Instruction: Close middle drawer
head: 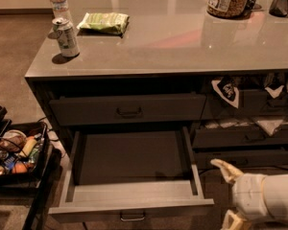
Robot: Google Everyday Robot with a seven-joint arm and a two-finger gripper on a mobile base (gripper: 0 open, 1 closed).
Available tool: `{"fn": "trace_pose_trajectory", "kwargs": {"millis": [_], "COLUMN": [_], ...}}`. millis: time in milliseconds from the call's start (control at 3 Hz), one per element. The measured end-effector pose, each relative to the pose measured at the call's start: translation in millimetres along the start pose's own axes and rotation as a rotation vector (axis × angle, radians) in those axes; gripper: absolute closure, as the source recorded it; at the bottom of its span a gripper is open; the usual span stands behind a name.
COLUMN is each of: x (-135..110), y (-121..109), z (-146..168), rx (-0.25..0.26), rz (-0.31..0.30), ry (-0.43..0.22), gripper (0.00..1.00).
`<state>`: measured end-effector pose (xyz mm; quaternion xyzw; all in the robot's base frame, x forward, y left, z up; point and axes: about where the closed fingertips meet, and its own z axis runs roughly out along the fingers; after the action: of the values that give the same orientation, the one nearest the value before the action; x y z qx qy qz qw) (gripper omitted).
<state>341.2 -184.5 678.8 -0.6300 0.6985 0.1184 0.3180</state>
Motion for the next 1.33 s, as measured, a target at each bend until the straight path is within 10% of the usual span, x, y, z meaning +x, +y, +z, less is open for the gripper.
{"fn": "trace_pose_trajectory", "kwargs": {"millis": [667, 1333], "x": [60, 59], "y": [98, 105], "z": [76, 105], "rx": [-0.21, -0.189], "rz": [0.067, 0.07], "ry": [-0.093, -0.128], "gripper": [0.0, 0.0]}}
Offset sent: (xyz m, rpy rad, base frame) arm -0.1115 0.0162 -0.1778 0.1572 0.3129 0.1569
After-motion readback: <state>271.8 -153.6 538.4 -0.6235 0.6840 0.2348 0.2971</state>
